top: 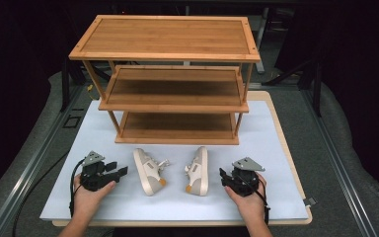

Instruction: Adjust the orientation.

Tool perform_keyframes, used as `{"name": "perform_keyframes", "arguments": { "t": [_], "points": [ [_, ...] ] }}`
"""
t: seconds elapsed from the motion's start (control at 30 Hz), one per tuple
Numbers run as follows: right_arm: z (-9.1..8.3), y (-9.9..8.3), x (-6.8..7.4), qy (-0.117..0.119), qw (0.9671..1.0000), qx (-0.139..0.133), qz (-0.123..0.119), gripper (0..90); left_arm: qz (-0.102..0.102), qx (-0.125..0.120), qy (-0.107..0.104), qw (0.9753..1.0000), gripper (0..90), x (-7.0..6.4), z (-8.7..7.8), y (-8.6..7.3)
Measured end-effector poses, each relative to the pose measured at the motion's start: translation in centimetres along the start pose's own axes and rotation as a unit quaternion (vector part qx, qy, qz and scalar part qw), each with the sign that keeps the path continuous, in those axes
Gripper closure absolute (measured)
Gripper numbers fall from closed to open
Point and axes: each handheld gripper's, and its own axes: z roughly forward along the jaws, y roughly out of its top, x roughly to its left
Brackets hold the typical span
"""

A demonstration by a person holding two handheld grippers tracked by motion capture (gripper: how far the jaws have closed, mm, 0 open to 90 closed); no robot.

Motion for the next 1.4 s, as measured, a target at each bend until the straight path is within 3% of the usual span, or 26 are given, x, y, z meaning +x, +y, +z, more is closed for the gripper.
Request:
{"name": "perform_keyframes", "arguments": {
  "t": [0.23,0.5,0.6,1.03,1.13,1.4],
  "points": [
    [-0.2,-0.1,-0.2,0.011,0.9999,0.001,0.007,47.3,0.004,-0.006,-0.004,1.0,48.3,-0.2,-0.3,0.0],
    [-0.4,-0.1,-0.2,0.002,0.9999,-0.014,0.007,48.3,0.011,-0.022,-0.01,0.9996,50.4,-0.8,-0.9,0.4],
    [-0.5,0.0,-0.2,0.003,0.9998,-0.018,0.006,50.7,0.015,-0.025,-0.014,0.9995,55.3,-1.2,-1.2,0.7],
    [-0.8,0.1,0.1,0.009,0.9997,-0.021,0.011,54.0,0.035,-0.032,-0.036,0.9982,64.0,-3.5,-1.6,1.7],
    [-0.8,0.1,0.0,0.009,0.9997,-0.018,0.012,54.6,0.034,-0.033,-0.054,0.9974,66.3,-3.8,-1.5,1.9],
    [-0.7,0.0,-0.2,0.009,0.9996,-0.017,0.02,54.6,0.066,-0.027,-0.058,0.9958,79.2,-5.2,-0.8,2.2]
  ]
}}
